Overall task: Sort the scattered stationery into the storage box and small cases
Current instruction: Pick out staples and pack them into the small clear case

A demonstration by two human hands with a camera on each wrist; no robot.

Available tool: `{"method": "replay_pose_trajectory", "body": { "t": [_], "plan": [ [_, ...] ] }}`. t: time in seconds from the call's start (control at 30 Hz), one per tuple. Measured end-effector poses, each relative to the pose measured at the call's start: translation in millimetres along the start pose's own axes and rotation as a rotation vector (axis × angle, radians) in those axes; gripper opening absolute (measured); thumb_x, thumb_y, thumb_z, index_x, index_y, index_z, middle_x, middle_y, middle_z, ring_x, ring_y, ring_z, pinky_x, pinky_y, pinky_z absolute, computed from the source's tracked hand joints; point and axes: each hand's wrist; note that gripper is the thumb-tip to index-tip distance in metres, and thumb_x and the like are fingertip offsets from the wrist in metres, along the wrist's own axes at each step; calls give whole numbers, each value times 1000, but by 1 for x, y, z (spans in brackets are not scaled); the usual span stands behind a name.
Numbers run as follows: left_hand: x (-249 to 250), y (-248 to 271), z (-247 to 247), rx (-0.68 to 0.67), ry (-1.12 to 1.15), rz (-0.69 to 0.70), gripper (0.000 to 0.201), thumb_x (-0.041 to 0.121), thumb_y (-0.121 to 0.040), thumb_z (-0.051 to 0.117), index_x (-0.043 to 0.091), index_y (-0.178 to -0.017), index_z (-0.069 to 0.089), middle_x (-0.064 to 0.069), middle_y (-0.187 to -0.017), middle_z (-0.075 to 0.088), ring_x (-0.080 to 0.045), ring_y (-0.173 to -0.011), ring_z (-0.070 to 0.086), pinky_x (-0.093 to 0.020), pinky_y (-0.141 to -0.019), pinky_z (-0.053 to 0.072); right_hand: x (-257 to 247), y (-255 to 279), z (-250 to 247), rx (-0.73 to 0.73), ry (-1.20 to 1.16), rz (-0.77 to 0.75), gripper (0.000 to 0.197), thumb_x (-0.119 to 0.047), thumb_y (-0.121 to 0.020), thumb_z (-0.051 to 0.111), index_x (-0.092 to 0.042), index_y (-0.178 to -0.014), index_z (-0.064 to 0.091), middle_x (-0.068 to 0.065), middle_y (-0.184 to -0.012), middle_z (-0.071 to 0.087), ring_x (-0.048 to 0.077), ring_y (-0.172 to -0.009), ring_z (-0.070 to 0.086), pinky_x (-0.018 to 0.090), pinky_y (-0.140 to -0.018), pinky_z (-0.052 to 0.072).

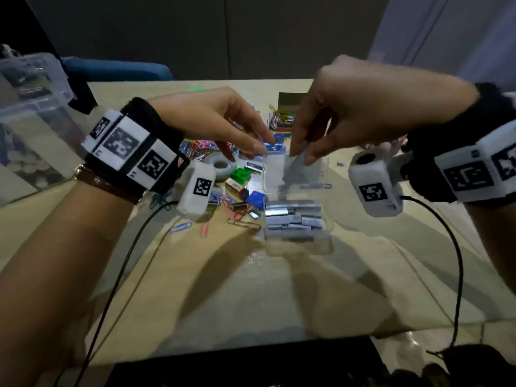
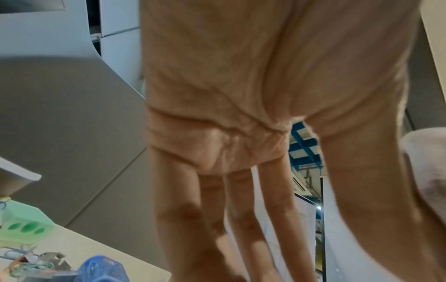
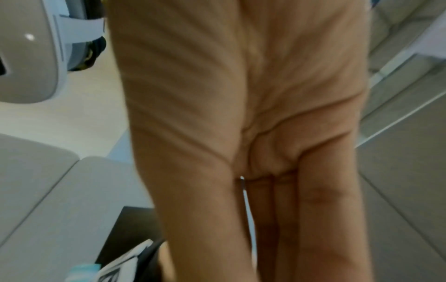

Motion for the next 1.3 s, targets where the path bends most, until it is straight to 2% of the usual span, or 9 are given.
{"method": "replay_pose_trajectory", "body": {
  "t": [0.17, 0.33, 0.53, 0.73, 0.87, 0.93, 1.03, 1.1, 1.3],
  "plan": [
    [5, -5, 11, 15, -76, -20, 10, 23, -83, 69, 23, -93, 72, -8, -95, 74, -20, -91, 71, -28, -71, 60, -8, -4, 27, -73, 43, -18, 20, -23, -76, 80, -29, -94, 77, -17, -80, 72, -12, -79, 61, 20, -78, 50],
    [2, -12, 22, 12, -92, -52, 35, 39, -75, 66, 13, -96, 74, -4, -90, 75, -19, -85, 71, -34, -75, 56, -10, 13, 39, -36, 4, 23, 14, -19, -79, 79, -28, -90, 77, -19, -74, 69, -12, -80, 60, 12, -72, 49],
    [-5, -18, 29, 77, -19, -92, 26, 26, -87, 65, 4, -97, 73, -4, -82, 74, -8, -65, 67, -16, -54, 51, -5, 29, 61, 16, -141, 76, 14, -17, -79, 79, -28, -88, 77, -21, -70, 68, -10, -73, 63, 5, -60, 44],
    [-6, -17, 29, 86, -6, -105, 25, 28, -87, 66, 6, -96, 73, -1, -77, 74, -9, -66, 67, -17, -56, 53, -8, 23, 73, 55, -172, 92, 13, -15, -81, 76, -19, -94, 77, -13, -76, 72, -3, -73, 65, 10, -65, 50],
    [-6, -16, 29, 87, -2, -105, 21, 27, -87, 65, 8, -93, 73, 1, -75, 74, -7, -64, 67, -17, -54, 52, -15, 22, 74, 4, -47, 144, 7, -24, -82, 77, -23, -88, 75, -21, -65, 60, -1, -65, 61, 5, -58, 41],
    [-7, -15, 29, 81, -8, -112, 21, 27, -88, 64, 9, -93, 73, 2, -75, 74, -6, -64, 67, -16, -54, 52, -19, 23, 76, -22, 22, 169, 4, -29, -82, 76, -29, -84, 72, -23, -63, 57, -1, -68, 59, 7, -54, 39],
    [-6, -15, 30, 65, -16, -126, 19, 27, -89, 63, 11, -91, 73, 3, -74, 73, -5, -63, 66, -14, -52, 50, -20, 21, 81, -15, 35, 208, 6, -30, -81, 77, -30, -82, 72, -21, -64, 57, 2, -71, 60, 24, -65, 50],
    [-6, -14, 31, 57, -4, -133, 18, 27, -89, 63, 11, -90, 72, 4, -72, 73, -4, -62, 66, -13, -51, 49, -19, 19, 85, -28, 9, 223, 6, -27, -79, 79, -26, -81, 73, -20, -64, 58, 2, -70, 61, 27, -69, 53],
    [-6, -14, 33, 38, 18, -143, 21, 26, -89, 63, 8, -91, 73, 3, -74, 73, -6, -63, 67, -15, -53, 50, -14, 15, 82, -103, -184, 204, 9, -24, -77, 81, -18, -81, 76, -11, -65, 71, -3, -62, 64, 11, -59, 48]
  ]
}}
Point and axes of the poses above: each hand's wrist, its own y-axis away from the middle knuckle, its own z-axis out of the palm, x = y × z
